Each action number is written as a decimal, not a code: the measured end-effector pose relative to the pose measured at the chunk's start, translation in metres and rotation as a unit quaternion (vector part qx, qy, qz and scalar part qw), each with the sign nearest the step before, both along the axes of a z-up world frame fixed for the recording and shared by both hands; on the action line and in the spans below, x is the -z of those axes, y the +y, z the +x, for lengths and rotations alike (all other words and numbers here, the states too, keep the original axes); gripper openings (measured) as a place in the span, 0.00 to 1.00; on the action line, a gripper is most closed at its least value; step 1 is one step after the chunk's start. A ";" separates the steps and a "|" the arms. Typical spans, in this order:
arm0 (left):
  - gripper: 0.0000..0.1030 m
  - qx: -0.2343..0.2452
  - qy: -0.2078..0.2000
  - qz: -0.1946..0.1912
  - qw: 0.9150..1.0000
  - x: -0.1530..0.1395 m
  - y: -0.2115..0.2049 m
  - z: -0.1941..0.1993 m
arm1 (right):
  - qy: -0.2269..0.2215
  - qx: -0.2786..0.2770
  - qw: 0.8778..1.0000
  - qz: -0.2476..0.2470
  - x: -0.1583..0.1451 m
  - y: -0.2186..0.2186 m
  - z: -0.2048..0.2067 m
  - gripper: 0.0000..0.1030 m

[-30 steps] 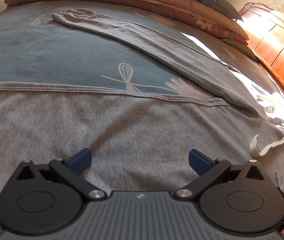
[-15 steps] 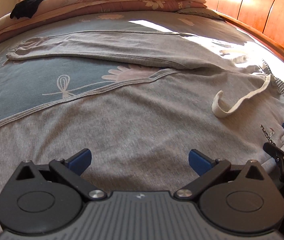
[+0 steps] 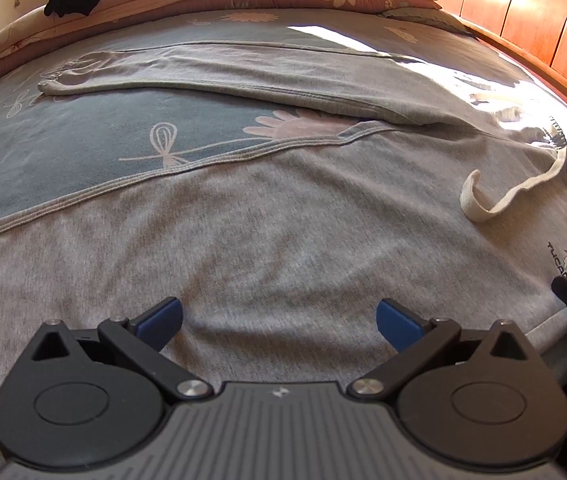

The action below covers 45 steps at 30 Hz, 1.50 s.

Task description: Fold clothes

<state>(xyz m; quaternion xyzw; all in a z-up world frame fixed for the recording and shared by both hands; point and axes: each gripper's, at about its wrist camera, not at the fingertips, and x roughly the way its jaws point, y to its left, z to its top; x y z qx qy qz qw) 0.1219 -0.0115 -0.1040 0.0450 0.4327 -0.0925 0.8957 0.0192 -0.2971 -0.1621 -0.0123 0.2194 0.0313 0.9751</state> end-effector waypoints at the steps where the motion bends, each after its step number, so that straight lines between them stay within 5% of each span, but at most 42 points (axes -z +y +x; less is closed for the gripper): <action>1: 0.99 0.003 -0.005 0.004 1.000 -0.003 -0.002 0.001 | 0.000 0.000 1.000 0.000 0.000 0.000 0.000 1.00; 5: 0.99 0.028 -0.010 -0.017 0.999 -0.007 -0.018 0.005 | -0.001 0.001 1.000 0.000 0.000 0.001 -0.001 1.00; 13: 1.00 0.068 0.006 0.013 0.998 0.013 -0.045 0.000 | -0.002 0.004 1.000 -0.002 -0.001 0.002 0.000 1.00; 31: 0.99 0.037 0.003 0.001 0.999 0.009 -0.041 -0.006 | 0.005 0.001 1.000 -0.001 -0.002 0.001 0.001 1.00; 35: 0.99 0.045 -0.030 0.020 0.998 -0.004 -0.046 -0.011 | 0.025 -0.007 1.000 0.002 -0.008 -0.003 0.002 1.00; 39: 0.99 0.052 -0.059 -0.002 0.997 -0.023 -0.047 -0.014 | 0.067 -0.013 0.998 -0.003 -0.025 -0.002 0.003 1.00; 45: 0.99 0.041 -0.082 -0.041 0.995 -0.036 -0.047 -0.010 | 0.040 -0.051 0.998 -0.012 -0.065 -0.001 -0.005 1.00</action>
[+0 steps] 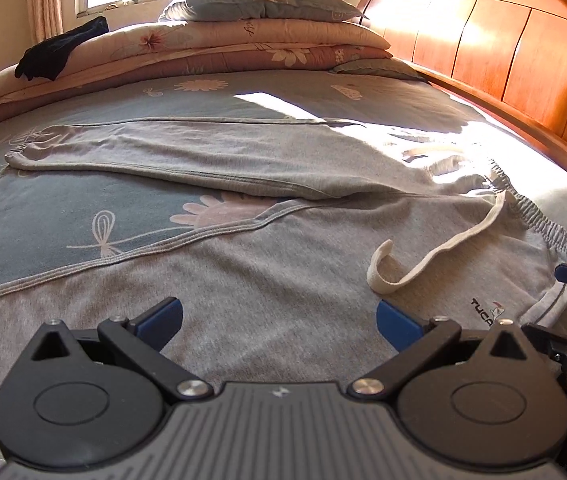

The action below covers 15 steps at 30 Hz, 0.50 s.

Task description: Fold clothes

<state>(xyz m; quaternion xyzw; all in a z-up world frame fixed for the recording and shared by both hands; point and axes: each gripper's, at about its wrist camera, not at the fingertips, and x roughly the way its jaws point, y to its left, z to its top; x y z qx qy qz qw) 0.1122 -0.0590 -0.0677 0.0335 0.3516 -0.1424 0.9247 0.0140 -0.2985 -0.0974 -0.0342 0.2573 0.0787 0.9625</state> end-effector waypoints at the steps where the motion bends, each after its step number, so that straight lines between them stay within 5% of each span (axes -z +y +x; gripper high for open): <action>1: 0.99 -0.003 -0.001 -0.003 1.000 0.000 -0.001 0.001 | -0.007 -0.005 1.000 -0.002 -0.006 0.000 0.001 1.00; 4: 0.99 -0.008 0.000 -0.010 1.000 0.000 -0.005 0.007 | -0.003 -0.016 1.000 0.007 -0.020 -0.002 0.018 1.00; 8: 1.00 -0.005 -0.004 -0.007 1.000 -0.002 -0.008 0.025 | 0.057 -0.040 0.997 0.043 -0.024 -0.009 0.062 1.00; 15: 0.99 0.001 -0.014 0.028 1.000 -0.004 -0.012 0.120 | 0.172 -0.151 0.969 0.095 -0.036 -0.003 0.190 1.00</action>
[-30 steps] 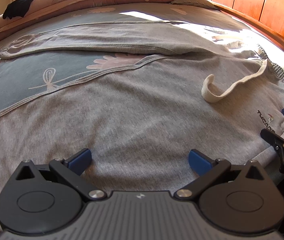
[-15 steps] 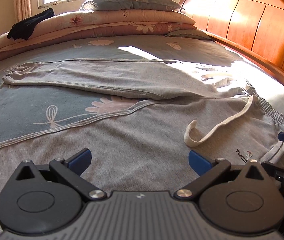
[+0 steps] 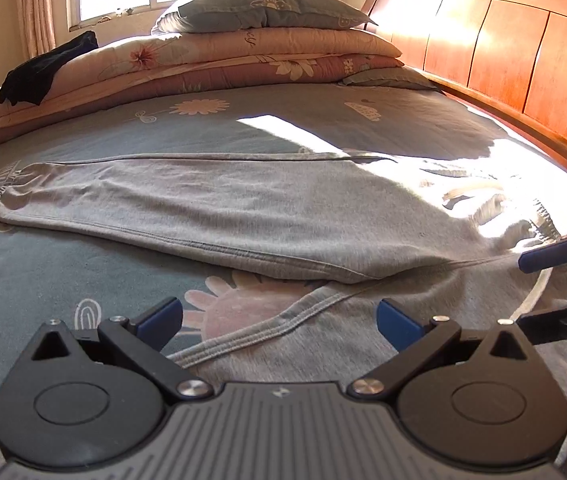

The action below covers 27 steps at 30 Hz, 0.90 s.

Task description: Fold clothes

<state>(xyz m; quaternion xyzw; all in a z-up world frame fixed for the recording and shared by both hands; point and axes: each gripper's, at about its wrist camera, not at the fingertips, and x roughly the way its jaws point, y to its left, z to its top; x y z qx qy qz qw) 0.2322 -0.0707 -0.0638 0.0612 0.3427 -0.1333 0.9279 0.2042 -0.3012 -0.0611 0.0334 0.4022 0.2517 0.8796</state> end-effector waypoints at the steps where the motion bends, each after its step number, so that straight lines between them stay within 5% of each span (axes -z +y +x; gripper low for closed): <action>1: 0.99 -0.006 0.003 0.007 1.000 0.003 0.000 0.013 | 0.019 -0.015 1.000 0.005 0.003 0.005 0.015 1.00; 7: 0.99 -0.070 0.068 -0.014 0.995 0.022 0.027 0.052 | 0.164 -0.018 0.986 0.034 0.029 0.044 0.079 1.00; 14: 0.99 -0.142 0.132 -0.048 0.980 -0.019 0.108 0.059 | 0.244 0.052 0.966 0.072 -0.025 0.088 0.124 1.00; 20: 1.00 -0.158 0.139 -0.058 0.976 -0.076 0.183 0.075 | 0.254 0.049 0.965 0.045 -0.092 0.167 0.154 1.00; 27: 0.99 -0.169 0.181 -0.102 0.963 -0.086 0.267 0.111 | 0.209 0.074 0.975 0.022 -0.125 0.234 0.177 1.00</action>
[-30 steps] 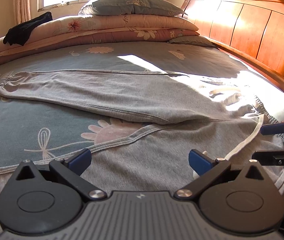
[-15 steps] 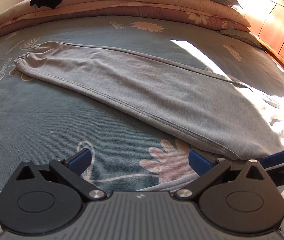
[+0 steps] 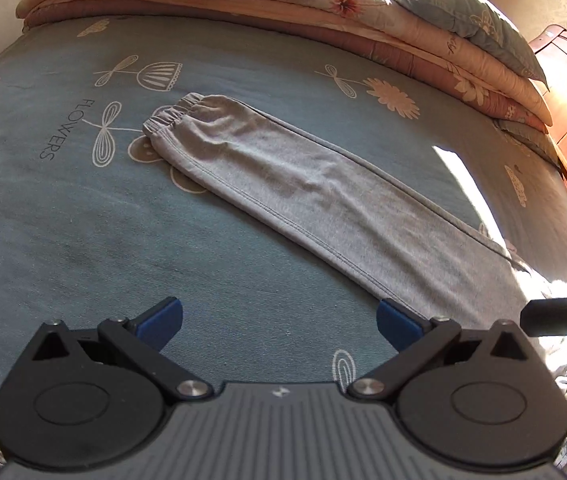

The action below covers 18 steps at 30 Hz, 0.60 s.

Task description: Fold clothes

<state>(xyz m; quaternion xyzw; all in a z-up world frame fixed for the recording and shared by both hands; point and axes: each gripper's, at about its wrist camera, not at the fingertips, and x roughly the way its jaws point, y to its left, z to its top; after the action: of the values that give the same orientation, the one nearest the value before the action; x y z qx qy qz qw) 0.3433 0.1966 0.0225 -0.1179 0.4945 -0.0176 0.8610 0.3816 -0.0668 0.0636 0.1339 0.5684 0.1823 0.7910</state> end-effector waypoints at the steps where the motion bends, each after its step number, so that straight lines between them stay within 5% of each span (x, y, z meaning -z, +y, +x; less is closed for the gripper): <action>1: 1.00 0.002 0.007 -0.001 1.000 0.002 0.009 0.003 | -0.006 0.009 1.000 -0.008 0.001 0.004 0.004 1.00; 7: 0.99 0.014 0.040 0.044 0.998 0.026 0.040 0.013 | -0.058 0.034 0.997 -0.040 0.026 0.011 0.037 1.00; 15: 0.99 -0.047 0.079 0.016 0.996 0.053 0.051 0.013 | -0.073 0.044 0.995 -0.058 0.113 0.006 0.084 1.00; 18: 0.99 -0.050 0.077 0.038 0.995 0.060 0.044 0.016 | -0.073 0.044 0.995 -0.049 0.137 0.003 0.095 1.00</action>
<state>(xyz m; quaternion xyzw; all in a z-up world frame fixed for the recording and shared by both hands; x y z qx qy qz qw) 0.3594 0.2406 -0.0375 -0.1108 0.5528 0.0536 0.8242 0.4763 -0.0637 -0.0730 0.1062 0.5107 0.1290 0.8434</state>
